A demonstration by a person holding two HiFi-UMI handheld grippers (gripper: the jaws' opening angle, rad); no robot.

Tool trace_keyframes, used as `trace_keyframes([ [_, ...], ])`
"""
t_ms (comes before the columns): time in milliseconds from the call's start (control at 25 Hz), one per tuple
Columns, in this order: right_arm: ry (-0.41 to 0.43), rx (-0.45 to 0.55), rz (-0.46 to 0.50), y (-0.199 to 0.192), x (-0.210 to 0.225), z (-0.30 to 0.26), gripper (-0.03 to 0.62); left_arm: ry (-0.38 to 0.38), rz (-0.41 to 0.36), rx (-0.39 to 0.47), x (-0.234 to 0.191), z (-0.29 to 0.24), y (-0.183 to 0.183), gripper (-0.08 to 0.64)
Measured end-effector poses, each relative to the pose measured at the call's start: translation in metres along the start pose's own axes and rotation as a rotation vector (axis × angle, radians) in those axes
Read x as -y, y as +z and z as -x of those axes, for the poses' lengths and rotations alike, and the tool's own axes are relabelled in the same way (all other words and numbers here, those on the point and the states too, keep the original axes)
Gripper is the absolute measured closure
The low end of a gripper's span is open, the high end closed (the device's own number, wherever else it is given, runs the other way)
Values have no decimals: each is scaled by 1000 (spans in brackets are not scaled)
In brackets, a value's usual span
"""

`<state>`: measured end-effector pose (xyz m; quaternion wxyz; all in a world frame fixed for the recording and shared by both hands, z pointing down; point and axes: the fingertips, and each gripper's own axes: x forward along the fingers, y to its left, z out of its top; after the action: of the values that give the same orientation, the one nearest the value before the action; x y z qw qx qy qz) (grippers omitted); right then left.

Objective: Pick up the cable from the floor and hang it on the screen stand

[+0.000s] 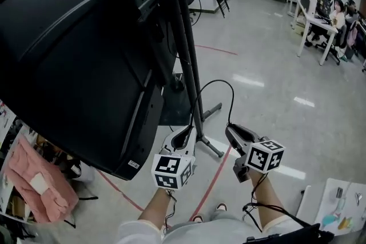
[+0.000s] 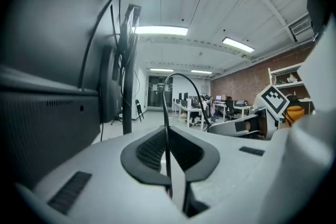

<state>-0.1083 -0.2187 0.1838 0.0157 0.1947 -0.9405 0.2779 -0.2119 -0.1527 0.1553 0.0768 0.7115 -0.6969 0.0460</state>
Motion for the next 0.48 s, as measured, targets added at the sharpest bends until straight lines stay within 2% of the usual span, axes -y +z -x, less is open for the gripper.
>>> trace_keyframes([
  [200,107,50,89,56,-52,-21,485,81,19,110,-20,18,62,537],
  [480,213,78,172,108,-103,-59,485,223,35,180,-57,32,114,537],
])
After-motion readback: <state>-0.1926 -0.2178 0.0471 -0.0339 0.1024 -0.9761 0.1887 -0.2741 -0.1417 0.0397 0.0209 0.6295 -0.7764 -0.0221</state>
